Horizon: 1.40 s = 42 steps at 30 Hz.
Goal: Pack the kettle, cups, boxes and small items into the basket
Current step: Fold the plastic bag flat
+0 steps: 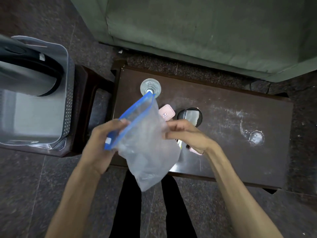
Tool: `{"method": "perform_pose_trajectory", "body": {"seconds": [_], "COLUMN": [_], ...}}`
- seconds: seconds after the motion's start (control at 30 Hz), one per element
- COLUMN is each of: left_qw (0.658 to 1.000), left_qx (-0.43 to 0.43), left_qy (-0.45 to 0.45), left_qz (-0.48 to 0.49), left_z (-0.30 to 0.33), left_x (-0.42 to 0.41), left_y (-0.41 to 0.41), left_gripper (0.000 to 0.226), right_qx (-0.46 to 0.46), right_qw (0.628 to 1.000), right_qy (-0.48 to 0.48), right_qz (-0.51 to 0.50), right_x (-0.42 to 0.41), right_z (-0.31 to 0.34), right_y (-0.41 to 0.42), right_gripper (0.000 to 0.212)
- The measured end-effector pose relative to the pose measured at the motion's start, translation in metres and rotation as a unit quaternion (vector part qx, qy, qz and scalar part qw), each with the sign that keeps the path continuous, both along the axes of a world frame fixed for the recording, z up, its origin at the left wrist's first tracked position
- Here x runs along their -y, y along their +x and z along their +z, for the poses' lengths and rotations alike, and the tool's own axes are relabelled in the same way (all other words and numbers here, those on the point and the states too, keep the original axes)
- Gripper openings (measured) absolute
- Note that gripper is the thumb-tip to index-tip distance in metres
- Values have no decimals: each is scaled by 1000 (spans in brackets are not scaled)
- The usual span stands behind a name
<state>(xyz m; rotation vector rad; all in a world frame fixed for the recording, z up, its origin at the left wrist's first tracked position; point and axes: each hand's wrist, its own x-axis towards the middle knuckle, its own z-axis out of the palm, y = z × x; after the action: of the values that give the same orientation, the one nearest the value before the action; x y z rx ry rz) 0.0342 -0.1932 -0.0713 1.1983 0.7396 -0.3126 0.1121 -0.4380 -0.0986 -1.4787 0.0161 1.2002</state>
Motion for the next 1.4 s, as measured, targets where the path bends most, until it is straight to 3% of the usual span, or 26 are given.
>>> {"method": "perform_pose_trajectory", "body": {"seconds": [0.07,0.13,0.23,0.37,0.43,0.53,0.63,0.77,0.9,1.0,1.17,1.4], "left_qw": [987,967,967,986,979,972,974,954,966,978,975,968], "left_qx": [-60,-113,-138,-136,-155,-164,-140,-98,-53,2,21,70], "left_qy": [-102,-150,-144,-42,-5,-22,-17,14,54,78,170,225], "left_qz": [109,172,158,88,132,167,176,283,249,195,141,81], "left_z": [-9,-25,-39,-42,-44,-44,-43,-41,-38,-34,-29,-19], "left_x": [-21,-39,-42,-32,-33,-41,-48,-79,-110,-136,-177,-211], "left_y": [-2,-15,-44,-65,-67,-70,-74,-74,-73,-77,-76,-71], "left_gripper": [34,55,68,47,48,49,41,37,35,48,70,80], "right_qx": [-4,-18,-24,-33,-11,-9,-1,50,118,180,268,258], "right_qw": [998,991,980,981,984,983,980,974,976,979,959,960], "right_qy": [-41,-64,-87,-82,-74,-46,-38,-77,-75,-53,-78,-106], "right_qz": [-57,-119,-175,-171,-164,-180,-194,-206,-165,-82,43,32], "right_x": [-14,-27,-43,-63,-75,-95,-113,-131,-149,-157,-180,-218], "right_z": [0,-3,-10,-15,-14,-12,-9,-11,-8,-3,7,1], "right_y": [-7,-15,-24,-34,-36,-35,-34,-31,-30,-22,-9,7], "right_gripper": [15,16,12,11,11,16,13,14,47,66,60,44]}}
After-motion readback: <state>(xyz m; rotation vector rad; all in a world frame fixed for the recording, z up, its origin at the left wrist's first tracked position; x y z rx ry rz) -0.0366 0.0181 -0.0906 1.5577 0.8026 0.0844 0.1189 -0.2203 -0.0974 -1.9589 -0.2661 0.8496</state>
